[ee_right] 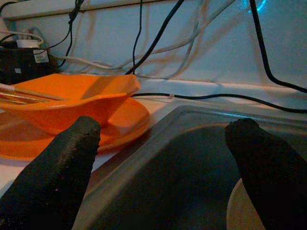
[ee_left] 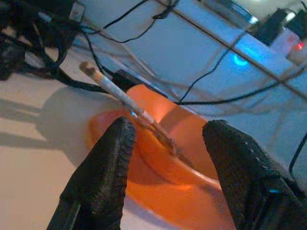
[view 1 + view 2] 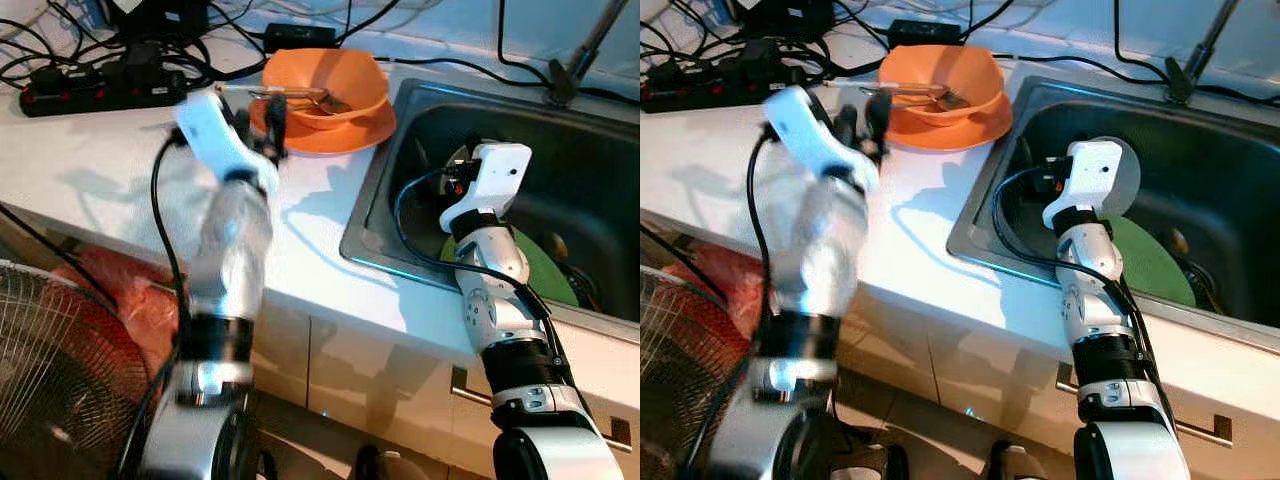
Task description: Kitchen organization
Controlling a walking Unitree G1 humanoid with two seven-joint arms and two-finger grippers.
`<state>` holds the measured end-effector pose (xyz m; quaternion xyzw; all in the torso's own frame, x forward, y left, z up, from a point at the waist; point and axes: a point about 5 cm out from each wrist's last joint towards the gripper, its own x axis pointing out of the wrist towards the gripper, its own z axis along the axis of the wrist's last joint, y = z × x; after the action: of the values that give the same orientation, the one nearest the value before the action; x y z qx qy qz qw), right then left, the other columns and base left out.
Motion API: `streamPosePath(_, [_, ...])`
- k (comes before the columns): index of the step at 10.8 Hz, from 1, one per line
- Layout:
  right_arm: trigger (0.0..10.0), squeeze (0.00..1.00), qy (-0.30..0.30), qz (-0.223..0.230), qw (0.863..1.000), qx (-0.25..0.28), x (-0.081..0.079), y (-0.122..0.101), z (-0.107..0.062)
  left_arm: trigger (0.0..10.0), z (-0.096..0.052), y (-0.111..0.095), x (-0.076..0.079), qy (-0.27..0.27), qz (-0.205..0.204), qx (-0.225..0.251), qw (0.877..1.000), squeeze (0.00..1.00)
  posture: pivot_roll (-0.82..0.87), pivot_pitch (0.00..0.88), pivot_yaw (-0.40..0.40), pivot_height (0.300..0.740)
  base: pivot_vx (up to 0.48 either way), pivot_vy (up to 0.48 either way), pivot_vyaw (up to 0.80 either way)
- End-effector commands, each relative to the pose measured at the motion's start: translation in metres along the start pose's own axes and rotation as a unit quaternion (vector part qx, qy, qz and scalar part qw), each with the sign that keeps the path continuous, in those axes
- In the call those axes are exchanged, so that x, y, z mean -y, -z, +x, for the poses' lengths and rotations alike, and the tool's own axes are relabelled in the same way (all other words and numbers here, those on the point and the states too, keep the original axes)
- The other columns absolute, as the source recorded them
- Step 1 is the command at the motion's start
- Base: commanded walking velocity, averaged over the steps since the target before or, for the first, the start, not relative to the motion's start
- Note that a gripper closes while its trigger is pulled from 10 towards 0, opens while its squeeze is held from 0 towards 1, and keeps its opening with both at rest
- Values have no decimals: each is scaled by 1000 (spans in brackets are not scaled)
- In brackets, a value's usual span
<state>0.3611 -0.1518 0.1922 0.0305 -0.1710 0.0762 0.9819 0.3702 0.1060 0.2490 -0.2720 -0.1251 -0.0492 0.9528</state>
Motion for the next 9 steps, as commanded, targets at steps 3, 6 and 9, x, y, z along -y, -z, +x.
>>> streamPosePath(3, [10000,0,-1,-1,1000,-12,1,4,-3,10000,8,-14,6,8,-44,-15,999,773,47,139,11,740,0,0,0])
streamPosePath(6, [10000,0,-4,-2,1000,-12,0,5,-3,10000,3,-2,13,18,-35,-51,998,1000,40,133,11,740,0,0,0])
streamPosePath(9, [10000,0,-6,-2,1000,-13,0,5,-3,10000,-2,7,15,10,-48,-74,996,1000,34,123,13,740,0,0,0])
